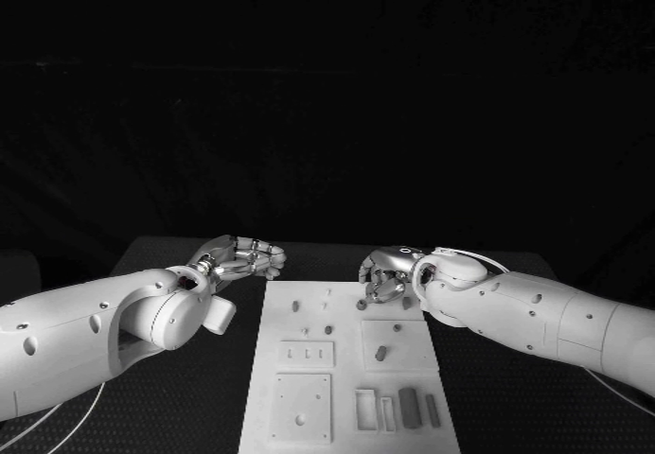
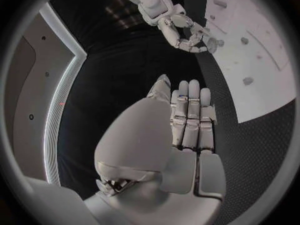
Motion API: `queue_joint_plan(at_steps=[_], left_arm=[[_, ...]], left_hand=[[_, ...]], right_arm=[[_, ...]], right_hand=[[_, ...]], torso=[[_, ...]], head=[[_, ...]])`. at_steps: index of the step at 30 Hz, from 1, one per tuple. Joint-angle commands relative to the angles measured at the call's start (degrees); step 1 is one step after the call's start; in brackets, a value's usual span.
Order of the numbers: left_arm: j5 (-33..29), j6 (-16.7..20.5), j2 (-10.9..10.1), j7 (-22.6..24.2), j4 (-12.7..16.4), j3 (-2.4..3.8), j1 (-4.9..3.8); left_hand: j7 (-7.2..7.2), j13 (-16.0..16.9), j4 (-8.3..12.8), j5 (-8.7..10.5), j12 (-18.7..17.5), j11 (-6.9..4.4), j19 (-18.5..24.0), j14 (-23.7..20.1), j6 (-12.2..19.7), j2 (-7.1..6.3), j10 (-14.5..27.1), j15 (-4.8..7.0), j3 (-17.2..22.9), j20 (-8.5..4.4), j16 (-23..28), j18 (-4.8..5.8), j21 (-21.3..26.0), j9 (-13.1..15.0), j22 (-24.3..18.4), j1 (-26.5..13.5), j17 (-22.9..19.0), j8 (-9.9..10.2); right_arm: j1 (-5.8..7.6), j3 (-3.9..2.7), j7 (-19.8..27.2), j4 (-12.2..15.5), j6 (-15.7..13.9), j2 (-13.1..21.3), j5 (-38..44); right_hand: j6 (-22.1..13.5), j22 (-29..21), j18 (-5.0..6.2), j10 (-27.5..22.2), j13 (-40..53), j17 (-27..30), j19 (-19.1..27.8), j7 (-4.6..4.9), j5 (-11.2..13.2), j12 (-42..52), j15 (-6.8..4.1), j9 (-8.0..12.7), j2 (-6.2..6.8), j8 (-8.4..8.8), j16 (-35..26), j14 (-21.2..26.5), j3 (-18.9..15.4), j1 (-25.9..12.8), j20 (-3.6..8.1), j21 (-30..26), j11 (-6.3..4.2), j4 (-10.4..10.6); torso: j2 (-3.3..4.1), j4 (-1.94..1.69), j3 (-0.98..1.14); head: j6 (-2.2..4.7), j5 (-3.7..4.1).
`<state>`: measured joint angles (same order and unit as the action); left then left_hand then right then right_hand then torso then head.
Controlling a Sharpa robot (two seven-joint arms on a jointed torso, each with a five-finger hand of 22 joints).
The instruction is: Assemble the parts on the task board
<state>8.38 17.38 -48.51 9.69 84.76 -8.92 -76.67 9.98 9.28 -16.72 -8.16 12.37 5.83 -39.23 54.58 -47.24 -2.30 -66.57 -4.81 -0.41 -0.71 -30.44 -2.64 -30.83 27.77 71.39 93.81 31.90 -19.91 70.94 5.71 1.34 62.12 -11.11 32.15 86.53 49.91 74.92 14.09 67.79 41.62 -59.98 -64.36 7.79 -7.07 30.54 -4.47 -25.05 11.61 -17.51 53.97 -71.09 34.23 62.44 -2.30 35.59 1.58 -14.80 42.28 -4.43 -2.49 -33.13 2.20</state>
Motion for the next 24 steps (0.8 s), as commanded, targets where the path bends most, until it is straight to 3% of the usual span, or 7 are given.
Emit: queue_joint_plan(at_steps=[1,4,6,9,10,16,24], left_arm=[[-0.31,-0.11,0.21,0.63,-0.23,0.04,-0.08],[-0.68,-0.19,0.23,0.5,-0.42,0.03,-0.07],[-0.73,-0.27,0.25,0.45,-0.5,0.03,-0.07],[-0.8,-0.38,0.09,0.4,-0.49,0.02,-0.07],[-0.81,-0.42,0.08,0.38,-0.53,0.02,-0.07],[-0.81,-0.53,-0.16,0.27,-0.42,0.02,-0.07],[-0.81,-0.55,-0.44,0.17,-0.23,0.02,-0.08]], left_hand=[[-0.04,0.06,-0.02,0.35,-0.21,0.14,-0.25,0.12,-0.35,-0.17,-0.4,-0.07,-0.48,-0.06,-0.27,0.38,-0.34,-0.09,-0.1,-0.68,0.11,0.37],[-0.03,0.07,-0.02,0.35,-0.25,0.15,-0.26,0.13,-0.33,-0.17,-0.4,-0.07,-0.5,-0.07,-0.28,0.38,-0.36,-0.1,-0.12,-0.79,0.14,0.42],[-0.02,0.08,-0.02,0.34,-0.26,0.15,-0.26,0.14,-0.33,-0.15,-0.41,-0.06,-0.5,-0.08,-0.29,0.37,-0.37,-0.1,-0.12,-0.84,0.15,0.44],[-0.01,0.09,-0.02,0.33,-0.28,0.14,-0.27,0.16,-0.32,-0.12,-0.43,-0.05,-0.49,-0.09,-0.3,0.37,-0.39,-0.11,-0.13,-0.91,0.18,0.48],[-0.01,0.1,-0.02,0.33,-0.29,0.14,-0.28,0.17,-0.31,-0.12,-0.44,-0.05,-0.49,-0.09,-0.3,0.37,-0.4,-0.11,-0.14,-0.95,0.19,0.5],[0.01,0.12,-0.02,0.33,-0.33,0.13,-0.3,0.2,-0.31,-0.12,-0.49,-0.03,-0.5,-0.11,-0.32,0.36,-0.43,-0.12,-0.16,-1.11,0.23,0.55],[0.02,0.14,-0.03,0.34,-0.38,0.13,-0.31,0.21,-0.31,-0.13,-0.51,-0.02,-0.52,-0.12,-0.33,0.36,-0.46,-0.12,-0.18,-1.29,0.27,0.61]], right_arm=[[-0.09,-0.02,-1.62,0.63,-0.4,0.13,2.92],[-0.23,0.0,-1.98,1.08,-1.18,0.27,3.75],[-0.34,0.01,-2.19,1.55,-1.69,0.49,4.26],[-0.58,0.15,-2.42,1.95,-2.43,0.52,5.49],[-0.69,0.19,-2.46,2.0,-2.59,0.52,5.66],[-1.28,0.73,-2.95,2.02,-4.06,0.25,7.79],[-1.29,0.79,-4.0,2.38,-5.98,0.38,9.15]], right_hand=[[0.35,1.56,0.91,-3.87,1.48,0.02,1.11,0.68,0.54,2.39,0.42,-0.21,0.72,0.37,0.98,0.82,0.8,0.04,-0.22,1.68,0.52,0.12],[0.52,1.5,0.88,-8.41,0.77,0.39,2.44,1.3,0.99,1.99,1.01,-0.41,1.09,0.33,1.25,1.89,1.66,0.16,-0.46,2.49,1.22,0.27],[0.63,1.49,0.9,-13.98,-3.24,0.75,3.28,1.9,1.66,-2.7,2.37,-0.61,1.51,0.21,1.49,2.42,2.96,0.4,-0.67,3.05,2.96,0.51],[0.64,1.46,0.89,-19.01,-9.24,1.1,3.45,1.59,1.85,-9.17,4.72,-0.85,2.09,0.04,2.22,2.29,4.47,1.05,-0.65,4.0,5.25,0.67],[0.63,1.47,0.91,-19.51,-11.15,1.22,3.29,1.25,2.04,-10.82,5.02,-0.94,2.42,-0.02,2.61,2.0,4.91,1.25,-0.62,4.44,5.53,0.84],[0.41,1.27,0.91,-16.09,-20.87,3.01,2.94,0.95,3.74,-16.43,5.41,-1.07,3.23,-0.05,4.29,1.27,7.33,2.66,-0.25,6.37,5.83,1.96],[0.7,1.16,0.91,-13.9,-24.72,4.16,2.87,0.75,4.13,-17.98,5.27,-0.9,3.59,-0.14,5.07,1.26,8.67,3.74,-0.12,6.82,5.72,2.26]], torso=[[0.91,-0.13,-0.26],[1.28,-0.11,-0.35],[1.43,-0.1,-0.37],[1.68,-0.07,-0.37],[1.72,-0.05,-0.38],[2.45,-0.15,-0.45],[2.98,-0.2,-0.39]], head=[[0.16,0.12],[0.28,0.12],[0.26,0.17],[0.25,0.12],[0.28,0.1],[0.57,0.12],[0.81,0.2]])
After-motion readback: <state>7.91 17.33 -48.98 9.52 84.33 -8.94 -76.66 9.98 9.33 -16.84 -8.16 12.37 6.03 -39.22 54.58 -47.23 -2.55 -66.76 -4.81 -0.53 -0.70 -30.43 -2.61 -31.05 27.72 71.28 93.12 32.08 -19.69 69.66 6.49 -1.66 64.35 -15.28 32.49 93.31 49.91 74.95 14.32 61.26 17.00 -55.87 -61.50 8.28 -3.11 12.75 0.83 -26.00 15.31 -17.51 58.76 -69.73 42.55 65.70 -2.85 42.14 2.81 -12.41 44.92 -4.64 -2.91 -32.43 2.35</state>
